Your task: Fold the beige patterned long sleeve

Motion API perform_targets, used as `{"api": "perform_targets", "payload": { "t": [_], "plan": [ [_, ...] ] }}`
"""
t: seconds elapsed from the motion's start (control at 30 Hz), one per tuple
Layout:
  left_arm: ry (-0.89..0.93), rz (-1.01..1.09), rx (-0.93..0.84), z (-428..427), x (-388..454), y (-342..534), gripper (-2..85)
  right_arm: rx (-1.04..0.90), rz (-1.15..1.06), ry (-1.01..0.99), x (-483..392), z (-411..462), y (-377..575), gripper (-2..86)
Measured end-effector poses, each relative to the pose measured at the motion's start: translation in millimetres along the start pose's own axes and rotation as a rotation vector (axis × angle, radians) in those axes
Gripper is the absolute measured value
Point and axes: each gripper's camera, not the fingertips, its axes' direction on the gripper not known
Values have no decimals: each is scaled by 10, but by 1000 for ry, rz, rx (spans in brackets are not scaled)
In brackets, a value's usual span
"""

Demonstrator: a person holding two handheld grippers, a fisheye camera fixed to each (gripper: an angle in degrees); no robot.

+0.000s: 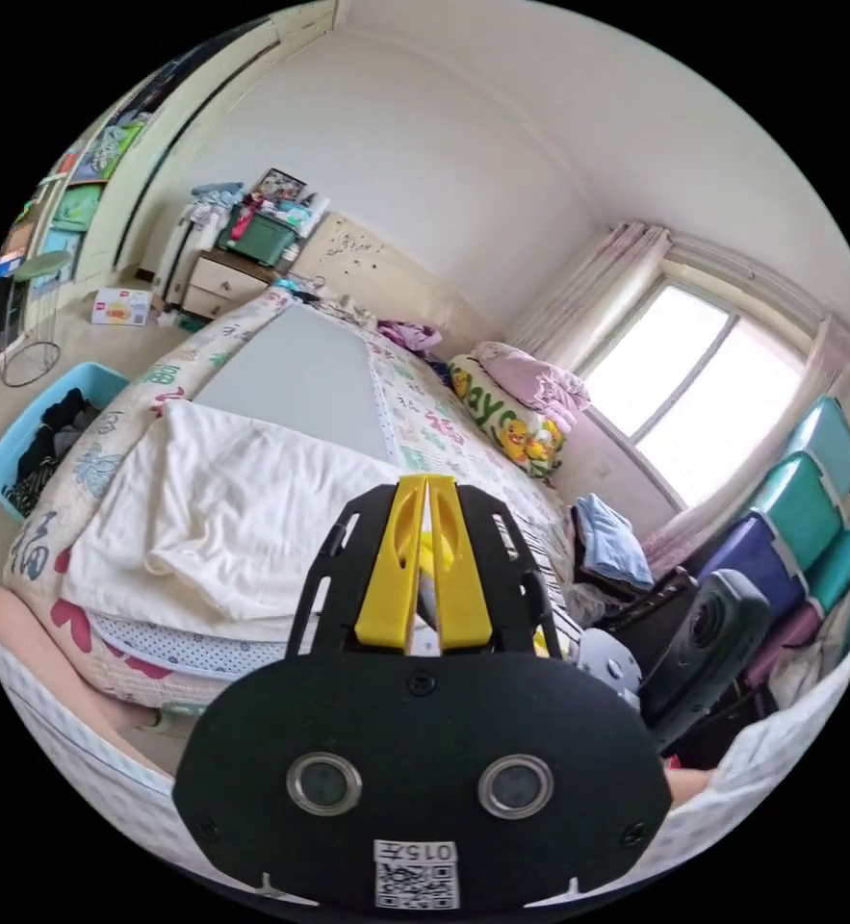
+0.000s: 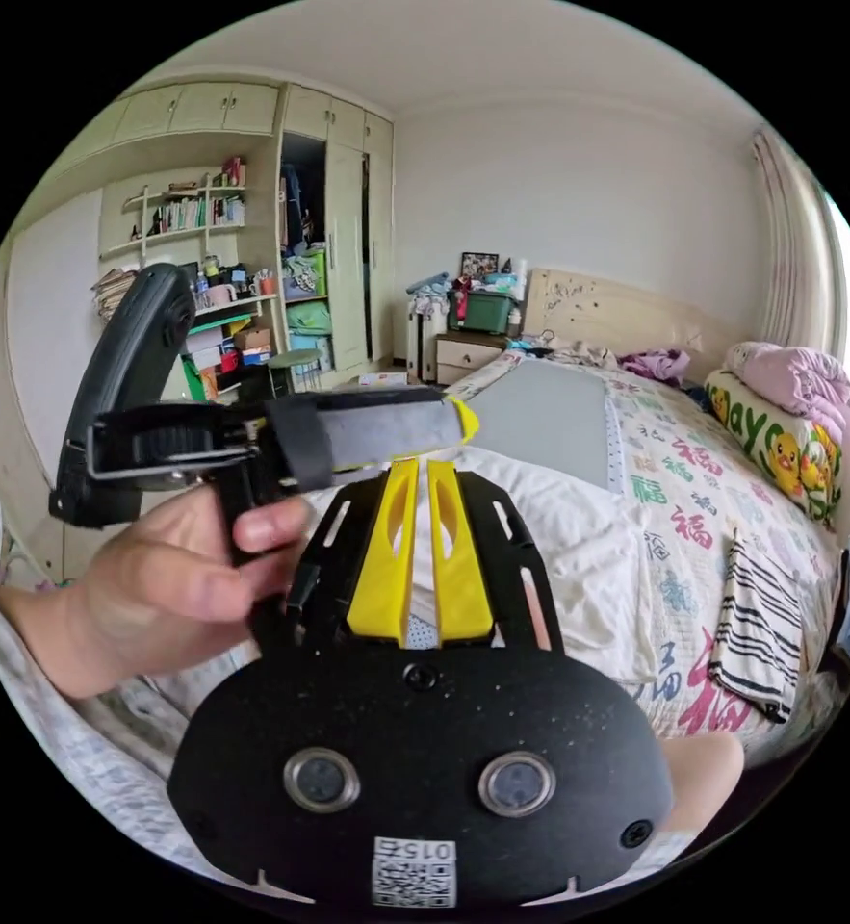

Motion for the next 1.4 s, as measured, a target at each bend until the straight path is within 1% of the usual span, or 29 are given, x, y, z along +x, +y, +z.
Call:
{"api": "perform_targets", "payload": {
  "t": [0.03,0.07,0.1,0.13,0.17,0.2,0.27,0.33,0.4,0.43,0.5,0.53,0.6,0.63,0.7,0.77,0.83,0.93,0.97,1.03,1.07,1.17,1.33,1.4],
  "plan": [
    [44,24,7,-66,-14,10,-8,6,54,33,68,-25,50,-5],
    [116,114,50,-222,-36,40,-8,22,98,31,164,-42,91,-7],
    [174,204,108,-392,-86,75,-8,28,110,15,218,-47,107,-8],
    [194,246,136,-478,-124,90,-8,29,110,-43,329,-54,127,-8],
    [192,289,190,-644,-238,114,-8,33,99,-92,437,-70,141,-8],
    [138,283,237,-790,-363,125,-7,40,89,-98,485,-81,151,-8],
    [43,336,259,-962,-495,133,-6,62,10,-33,593,-86,181,-5],
    [24,322,263,-1081,-641,98,-2,-5,-13,27,657,21,132,-3],
    [-13,198,209,-1111,-865,-4,14,-49,-17,15,730,127,92,1],
    [-24,188,182,-1101,-906,-28,15,-73,-20,-21,783,208,78,4],
    [0,256,99,-1041,-997,-58,13,-144,-31,-64,856,395,64,15],
    [11,268,84,-1016,-1024,-57,10,-198,-29,-75,902,545,59,35],
    [-25,154,-13,-834,-1206,-75,7,-275,-50,-105,930,767,54,60],
    [-29,168,-44,-769,-1219,-75,9,-322,-67,-100,924,907,45,70],
    [-137,185,-157,-460,-1228,-58,60,-379,-103,-101,893,1106,24,79],
    [-163,191,-229,-213,-1233,-43,107,-448,-130,-115,856,1366,-31,86],
    [-154,188,-298,34,-1263,-38,115,-487,-141,-112,839,1543,-90,86],
    [-168,188,-348,381,-1330,-40,106,-576,-169,-96,826,1838,-202,70],
    [-200,196,-399,534,-1356,-39,95,-606,-185,-105,820,1928,-250,56],
    [-246,208,-465,701,-1390,-26,62,-627,-184,-90,831,2009,-340,13],
    [-275,193,-503,754,-1422,-27,27,-642,-178,-91,845,2036,-403,6],
    [-256,183,-486,657,-1449,-51,0,-644,-171,-74,872,2020,-522,-3],
    [-304,145,-516,609,-1619,-43,-5,-696,-142,-26,939,2125,-529,-4],
    [-235,71,-456,482,-1726,-128,3,-659,-84,-58,972,2089,-613,-2]
  ]
}}
